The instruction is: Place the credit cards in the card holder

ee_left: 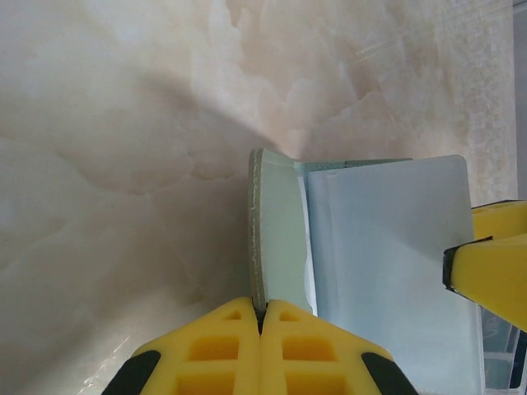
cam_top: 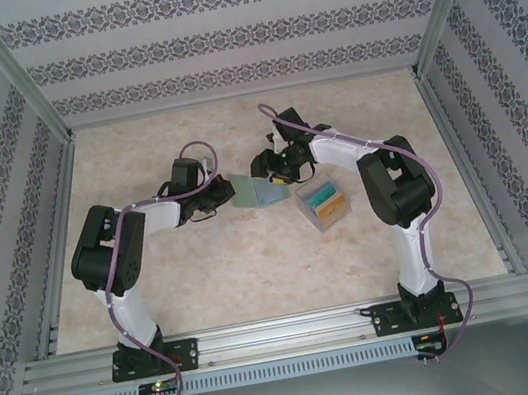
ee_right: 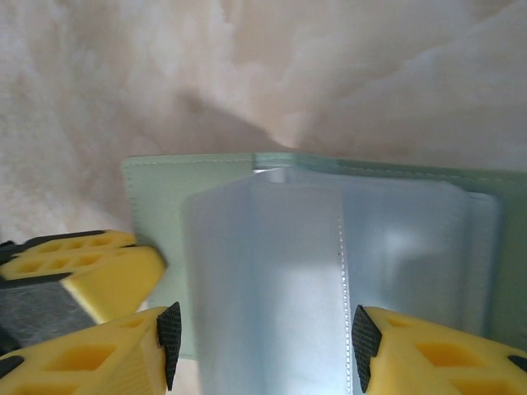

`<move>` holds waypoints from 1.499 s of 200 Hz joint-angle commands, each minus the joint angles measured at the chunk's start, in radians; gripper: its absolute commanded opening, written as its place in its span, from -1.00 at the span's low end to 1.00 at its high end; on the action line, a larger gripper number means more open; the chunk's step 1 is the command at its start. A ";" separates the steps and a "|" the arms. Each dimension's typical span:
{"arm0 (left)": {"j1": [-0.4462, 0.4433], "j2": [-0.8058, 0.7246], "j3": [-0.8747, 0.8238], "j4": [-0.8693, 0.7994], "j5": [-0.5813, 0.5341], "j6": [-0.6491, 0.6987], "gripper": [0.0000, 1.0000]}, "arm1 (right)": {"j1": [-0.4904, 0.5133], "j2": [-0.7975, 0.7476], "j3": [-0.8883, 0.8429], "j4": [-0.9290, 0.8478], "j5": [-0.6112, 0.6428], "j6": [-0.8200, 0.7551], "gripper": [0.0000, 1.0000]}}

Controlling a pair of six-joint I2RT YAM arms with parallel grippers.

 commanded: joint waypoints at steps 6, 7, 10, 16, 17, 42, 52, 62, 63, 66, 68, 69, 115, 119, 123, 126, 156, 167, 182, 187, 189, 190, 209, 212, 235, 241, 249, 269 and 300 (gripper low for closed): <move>0.012 0.018 0.029 -0.025 -0.003 0.023 -1.00 | 0.027 -0.022 0.011 0.087 -0.102 0.044 0.20; 0.012 0.020 0.029 -0.024 -0.002 0.022 -1.00 | 0.027 -0.021 0.011 0.088 -0.104 0.045 0.20; 0.011 0.021 0.030 -0.024 -0.003 0.022 -1.00 | 0.028 -0.020 0.012 0.095 -0.111 0.048 0.20; 0.011 0.024 0.030 -0.024 -0.003 0.020 -1.00 | 0.030 -0.016 0.014 0.109 -0.127 0.055 0.21; 0.011 0.024 0.031 -0.024 -0.003 0.020 -1.00 | 0.031 -0.014 0.015 0.111 -0.130 0.057 0.21; 0.012 0.031 0.033 -0.025 -0.006 0.023 -1.00 | 0.036 0.014 0.016 0.176 -0.204 0.103 0.22; 0.013 0.034 0.036 -0.031 -0.010 0.026 -1.00 | 0.039 0.025 0.013 0.194 -0.213 0.116 0.23; 0.013 0.035 0.035 -0.033 -0.011 0.027 -0.99 | 0.039 0.036 0.013 0.201 -0.217 0.127 0.23; 0.012 0.035 0.035 -0.032 -0.011 0.026 -0.99 | 0.040 0.037 0.013 0.202 -0.218 0.129 0.23; 0.013 0.035 0.034 -0.033 -0.013 0.026 -0.98 | 0.040 0.040 0.012 0.207 -0.218 0.132 0.23; 0.013 0.035 0.034 -0.031 -0.013 0.026 -0.98 | 0.040 0.042 0.011 0.209 -0.220 0.134 0.23; 0.013 0.035 0.034 -0.031 -0.014 0.027 -0.97 | 0.040 0.043 0.010 0.210 -0.221 0.134 0.23; 0.027 0.021 0.004 -0.014 -0.035 0.013 -0.73 | 0.055 0.073 -0.015 0.273 -0.212 0.169 0.24; 0.027 0.014 -0.004 -0.006 -0.037 0.011 -0.71 | 0.055 0.074 -0.019 0.276 -0.207 0.169 0.24; 0.027 0.009 -0.009 -0.002 -0.044 0.012 -0.71 | 0.054 0.074 -0.023 0.282 -0.199 0.169 0.24; 0.028 0.004 -0.015 0.000 -0.051 0.010 -0.70 | 0.052 0.074 -0.028 0.286 -0.194 0.170 0.24; 0.030 -0.045 -0.033 -0.048 -0.132 0.017 -0.45 | 0.039 0.071 -0.058 0.331 -0.188 0.189 0.24; 0.030 -0.058 -0.035 -0.061 -0.149 0.026 -0.31 | 0.037 0.071 -0.058 0.327 -0.183 0.183 0.24; 0.031 -0.066 -0.033 -0.088 -0.166 0.036 -0.19 | 0.033 0.070 -0.064 0.333 -0.181 0.182 0.24; 0.032 -0.069 -0.032 -0.099 -0.172 0.038 -0.18 | 0.031 0.067 -0.067 0.335 -0.179 0.184 0.24; 0.032 -0.069 -0.033 -0.102 -0.174 0.038 -0.18 | 0.031 0.066 -0.068 0.336 -0.179 0.185 0.23; 0.031 -0.070 -0.033 -0.104 -0.175 0.039 -0.18 | 0.030 0.064 -0.068 0.337 -0.179 0.185 0.23; 0.031 -0.086 -0.045 -0.107 -0.186 0.039 -0.16 | 0.020 0.051 -0.074 0.342 -0.179 0.185 0.24; 0.030 -0.087 -0.047 -0.108 -0.188 0.039 -0.16 | 0.018 0.048 -0.075 0.340 -0.177 0.184 0.24; 0.031 -0.100 -0.043 -0.148 -0.224 0.044 -0.14 | -0.006 0.026 -0.092 0.335 -0.165 0.185 0.24; 0.032 -0.106 -0.045 -0.156 -0.234 0.044 -0.13 | -0.013 0.020 -0.096 0.334 -0.164 0.184 0.24; 0.030 -0.116 -0.050 -0.159 -0.244 0.044 -0.08 | -0.021 0.011 -0.102 0.326 -0.162 0.181 0.24; 0.032 -0.134 -0.054 -0.165 -0.261 0.054 -0.03 | -0.030 -0.006 -0.100 0.278 -0.140 0.137 0.24; 0.032 -0.151 -0.045 -0.180 -0.269 0.057 -0.01 | -0.006 0.019 -0.067 0.226 -0.133 0.099 0.24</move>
